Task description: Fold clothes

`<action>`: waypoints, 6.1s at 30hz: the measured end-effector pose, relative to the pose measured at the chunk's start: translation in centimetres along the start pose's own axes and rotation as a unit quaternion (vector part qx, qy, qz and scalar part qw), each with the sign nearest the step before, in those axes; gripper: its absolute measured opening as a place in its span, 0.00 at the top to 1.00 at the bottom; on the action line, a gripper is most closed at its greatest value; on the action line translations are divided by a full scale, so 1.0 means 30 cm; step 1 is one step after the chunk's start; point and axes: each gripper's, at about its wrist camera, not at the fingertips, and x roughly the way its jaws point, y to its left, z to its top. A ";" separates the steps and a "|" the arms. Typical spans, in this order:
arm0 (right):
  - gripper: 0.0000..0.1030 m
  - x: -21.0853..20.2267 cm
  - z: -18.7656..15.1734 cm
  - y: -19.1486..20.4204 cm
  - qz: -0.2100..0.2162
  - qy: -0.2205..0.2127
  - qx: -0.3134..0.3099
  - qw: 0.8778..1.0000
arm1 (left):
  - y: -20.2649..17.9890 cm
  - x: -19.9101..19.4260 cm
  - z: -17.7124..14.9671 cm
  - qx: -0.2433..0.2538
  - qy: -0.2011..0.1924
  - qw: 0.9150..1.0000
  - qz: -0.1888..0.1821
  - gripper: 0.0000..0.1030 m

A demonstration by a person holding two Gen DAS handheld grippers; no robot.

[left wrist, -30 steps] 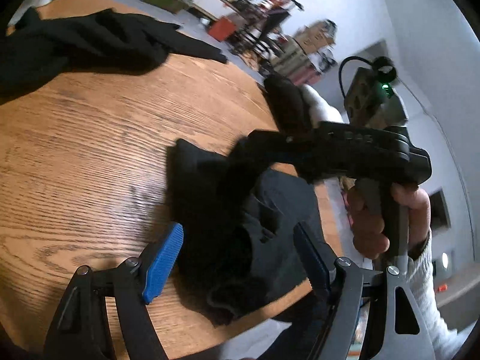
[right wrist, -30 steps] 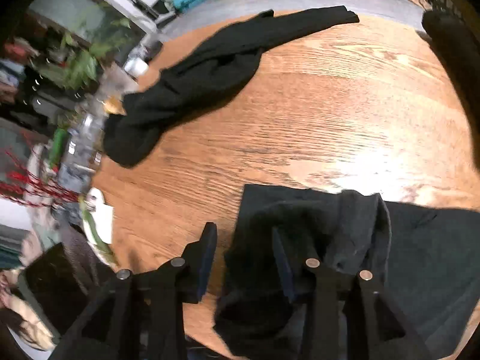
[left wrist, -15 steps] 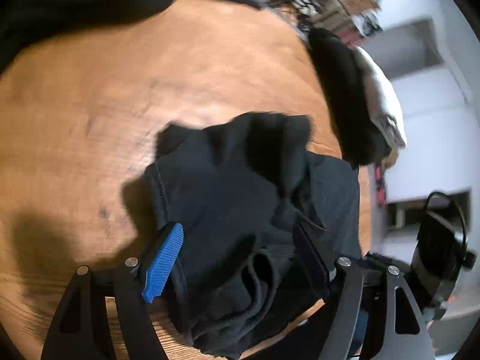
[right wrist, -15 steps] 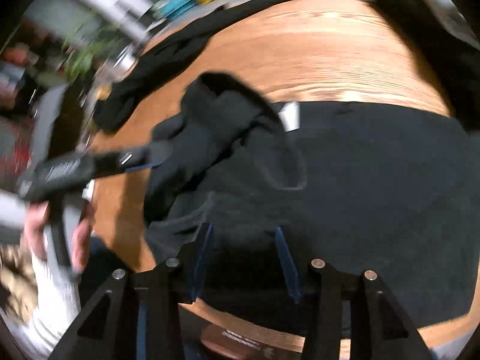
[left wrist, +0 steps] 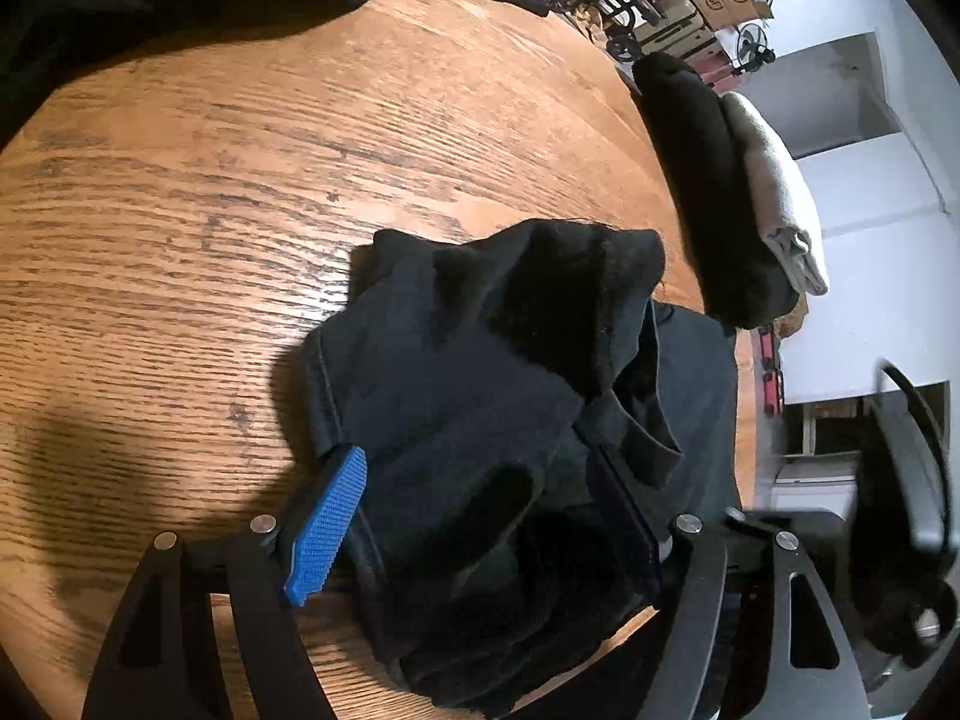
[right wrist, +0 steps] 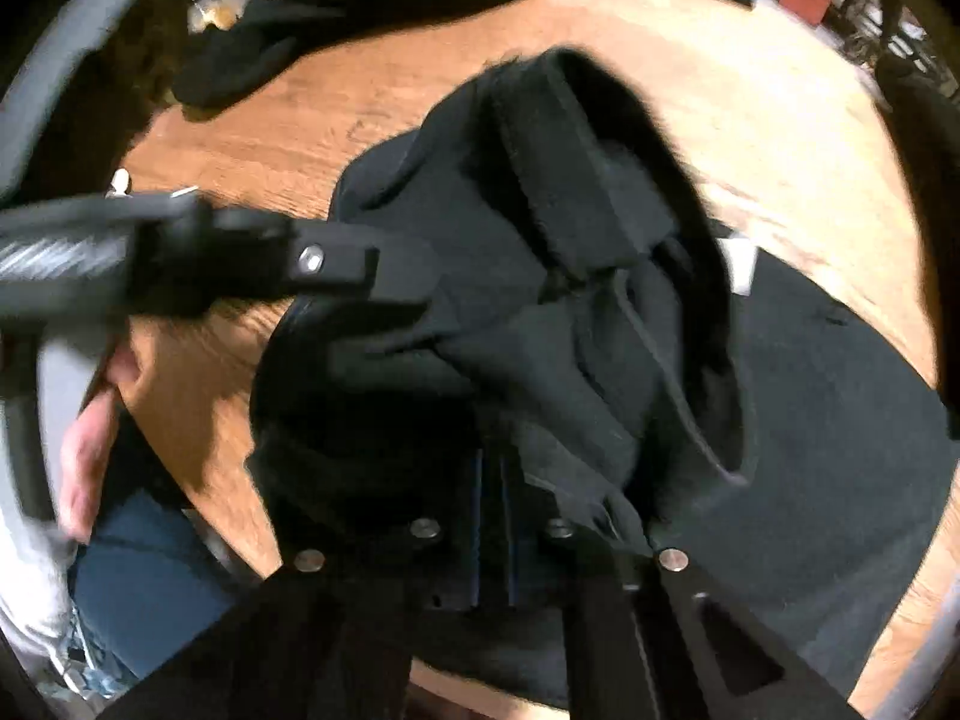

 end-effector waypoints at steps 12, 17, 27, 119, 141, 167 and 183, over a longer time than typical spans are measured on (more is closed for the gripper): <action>0.53 -0.027 -0.280 -0.095 0.061 0.010 0.077 0.995 | -0.035 -0.052 -0.189 0.053 0.027 0.998 -0.007 0.26; 0.41 -0.084 -0.229 -0.261 0.079 -0.055 0.172 0.980 | -0.021 -0.064 -0.306 0.040 0.013 0.999 -0.010 0.26; 0.54 0.039 -0.142 -0.407 0.159 -0.060 0.233 0.958 | -0.241 -0.165 -0.583 0.266 -0.168 0.938 0.147 0.26; 0.38 -0.098 -0.152 -0.414 0.235 -0.113 0.154 0.953 | -0.341 -0.223 -0.381 0.264 -0.080 0.960 0.050 0.45; 0.19 -0.164 -0.307 -0.431 0.125 -0.084 0.155 0.976 | -0.285 0.000 -0.257 0.095 -0.016 0.995 0.040 0.34; 0.42 -0.110 -0.003 -0.601 0.040 -0.177 0.163 0.970 | -0.073 -0.212 -0.167 -0.001 -0.131 0.985 0.109 0.26; 0.27 -0.142 -0.088 -0.654 0.081 -0.171 0.193 0.963 | -0.109 -0.162 -0.090 0.099 -0.088 0.991 0.001 0.94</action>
